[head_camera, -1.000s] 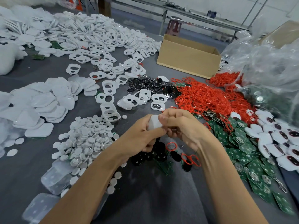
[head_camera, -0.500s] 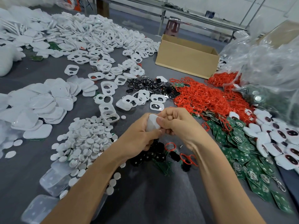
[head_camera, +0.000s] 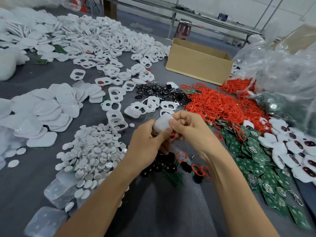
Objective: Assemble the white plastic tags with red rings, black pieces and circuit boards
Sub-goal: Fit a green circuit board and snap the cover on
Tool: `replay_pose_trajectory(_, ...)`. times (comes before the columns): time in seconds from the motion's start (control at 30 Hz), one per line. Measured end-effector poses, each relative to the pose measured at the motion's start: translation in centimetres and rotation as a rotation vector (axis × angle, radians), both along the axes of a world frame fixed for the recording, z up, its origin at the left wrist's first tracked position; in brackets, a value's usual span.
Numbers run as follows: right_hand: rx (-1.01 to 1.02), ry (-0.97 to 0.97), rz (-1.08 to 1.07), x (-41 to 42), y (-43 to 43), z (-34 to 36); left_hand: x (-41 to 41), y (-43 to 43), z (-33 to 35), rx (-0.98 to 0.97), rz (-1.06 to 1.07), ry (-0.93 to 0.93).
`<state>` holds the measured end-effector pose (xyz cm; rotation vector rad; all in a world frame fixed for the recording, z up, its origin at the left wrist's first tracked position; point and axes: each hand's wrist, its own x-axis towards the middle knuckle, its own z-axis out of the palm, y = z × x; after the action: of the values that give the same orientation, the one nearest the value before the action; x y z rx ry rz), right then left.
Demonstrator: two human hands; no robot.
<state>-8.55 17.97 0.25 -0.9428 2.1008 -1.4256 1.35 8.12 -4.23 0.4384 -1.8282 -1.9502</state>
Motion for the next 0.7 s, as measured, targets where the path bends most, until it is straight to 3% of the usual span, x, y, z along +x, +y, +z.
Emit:
replay_pose_trajectory(0.17,0.101,0.188,0.124,-0.46,0.37,-0.17,0.14,-0.61,0.08,0.015,-0.109,-0.06)
replay_pose_trajectory(0.6,-0.035,0.016,0.132,-0.52,0.47,-0.28,0.44,-0.18,0.0,-0.144,-0.057,-0.036)
replay_pose_trajectory(0.7,0.003,0.18,0.119,-0.87,0.74,-0.07,0.32,-0.31,-0.14,-0.2,-0.059,-0.069)
